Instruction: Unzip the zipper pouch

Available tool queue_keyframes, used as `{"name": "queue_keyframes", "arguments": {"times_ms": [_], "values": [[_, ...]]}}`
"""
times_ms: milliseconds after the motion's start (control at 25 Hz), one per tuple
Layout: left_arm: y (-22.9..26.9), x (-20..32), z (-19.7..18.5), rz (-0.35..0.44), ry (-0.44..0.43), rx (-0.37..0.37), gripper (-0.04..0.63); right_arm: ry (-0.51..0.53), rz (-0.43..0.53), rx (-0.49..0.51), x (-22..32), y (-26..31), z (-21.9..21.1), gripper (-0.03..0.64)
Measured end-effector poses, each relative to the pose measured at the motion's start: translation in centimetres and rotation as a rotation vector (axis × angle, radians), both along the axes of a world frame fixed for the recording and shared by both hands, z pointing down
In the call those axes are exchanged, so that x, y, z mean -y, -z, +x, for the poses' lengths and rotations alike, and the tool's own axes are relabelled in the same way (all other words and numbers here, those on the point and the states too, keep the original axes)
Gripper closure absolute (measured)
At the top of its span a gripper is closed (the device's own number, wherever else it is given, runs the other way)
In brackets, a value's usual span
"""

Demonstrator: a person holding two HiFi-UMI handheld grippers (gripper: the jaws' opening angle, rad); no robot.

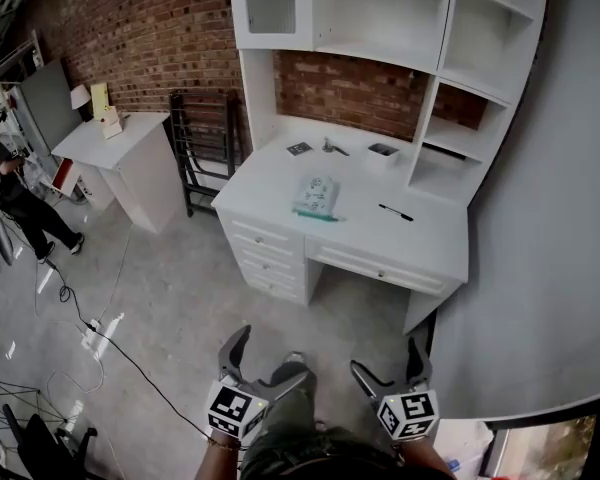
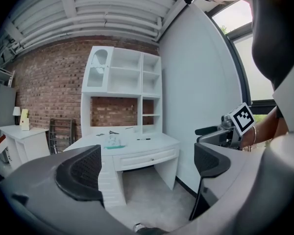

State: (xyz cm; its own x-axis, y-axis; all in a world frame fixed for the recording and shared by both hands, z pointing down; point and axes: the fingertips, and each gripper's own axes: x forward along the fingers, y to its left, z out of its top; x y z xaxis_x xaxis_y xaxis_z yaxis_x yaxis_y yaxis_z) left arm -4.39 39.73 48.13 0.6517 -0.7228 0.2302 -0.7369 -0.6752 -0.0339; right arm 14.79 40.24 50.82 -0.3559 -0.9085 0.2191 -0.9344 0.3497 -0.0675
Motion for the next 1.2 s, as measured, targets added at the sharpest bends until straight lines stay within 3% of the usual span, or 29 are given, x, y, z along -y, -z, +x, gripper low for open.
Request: {"name": "queue_keyframes", "arguments": {"times_ms": [600, 960, 1200], "values": [[-0.2, 15.2, -1.6, 0.001, -0.018, 0.002, 0.028, -0.037, 0.002, -0.012, 13.4, 0.5, -0.7, 0.052], [-0.2, 25.1, -1.9, -0.001, -0.117, 0.077, 0.028, -0.061, -0.036, -0.01, 22.6, 0.3, -1.9, 0.054], [-0.3, 31.5, -3.5, 0.001, -0.116, 0.062, 0.028, -0.09, -0.042, -0.005, 28.7, 0.4, -2.5, 0.054]]}}
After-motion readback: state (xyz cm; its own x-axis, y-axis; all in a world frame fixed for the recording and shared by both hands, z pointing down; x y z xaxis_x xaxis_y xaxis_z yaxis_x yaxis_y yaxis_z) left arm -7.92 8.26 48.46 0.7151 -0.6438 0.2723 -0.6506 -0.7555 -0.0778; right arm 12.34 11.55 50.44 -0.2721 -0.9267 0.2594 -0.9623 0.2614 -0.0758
